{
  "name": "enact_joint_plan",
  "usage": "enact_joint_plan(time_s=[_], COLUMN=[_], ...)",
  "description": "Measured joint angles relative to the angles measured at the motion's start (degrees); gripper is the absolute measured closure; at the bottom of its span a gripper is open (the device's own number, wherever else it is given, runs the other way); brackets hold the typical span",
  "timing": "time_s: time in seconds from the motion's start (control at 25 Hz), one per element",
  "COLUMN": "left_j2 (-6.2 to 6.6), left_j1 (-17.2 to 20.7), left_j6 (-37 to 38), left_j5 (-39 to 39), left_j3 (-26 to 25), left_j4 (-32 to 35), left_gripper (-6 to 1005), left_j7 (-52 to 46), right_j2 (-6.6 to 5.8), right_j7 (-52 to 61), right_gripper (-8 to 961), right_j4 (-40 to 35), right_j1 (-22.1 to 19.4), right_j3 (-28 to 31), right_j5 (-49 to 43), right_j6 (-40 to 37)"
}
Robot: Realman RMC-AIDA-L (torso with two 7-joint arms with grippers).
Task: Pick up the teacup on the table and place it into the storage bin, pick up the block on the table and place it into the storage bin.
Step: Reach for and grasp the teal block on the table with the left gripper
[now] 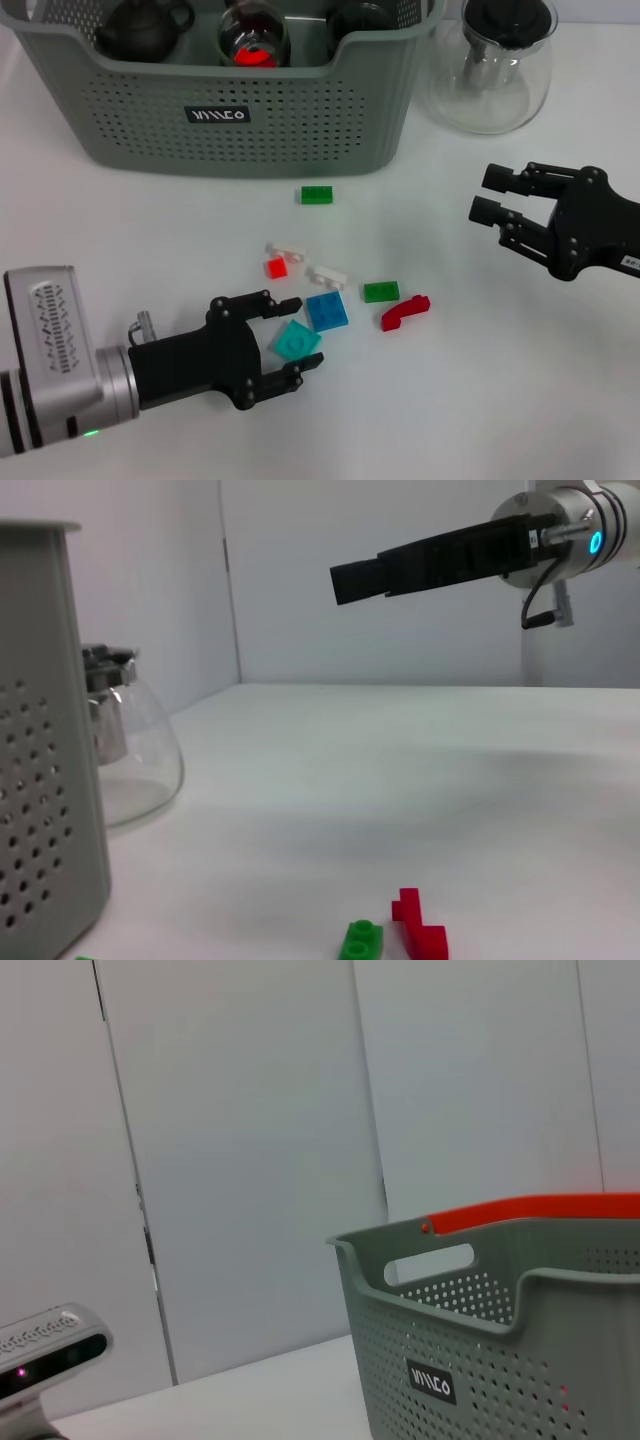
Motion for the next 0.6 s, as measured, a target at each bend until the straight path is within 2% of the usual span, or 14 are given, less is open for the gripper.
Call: enact_joint_plan(time_s=[0.24, 0.6], left_j2=[-0.04, -0.04], left_j1=[0.80, 1.34], left_j6=[-0.82, -2.81], left_j5=[-0.46, -0.46], left_j3=[-0.48, -1.56], left_j4=[-1.35, -2.59], left_gripper=[378, 380], left_j7=[4.76, 5.93], right_j2=[-0.06, -0.08], right_j7=[0.00, 0.00], right_gripper=[541, 541], right_j4=[0.00, -0.01], right_j1=[-0.17, -0.16], right_j3=[0.00, 0.15], right_j5=[0.00, 0.01], right_j6=[0.13, -0.15])
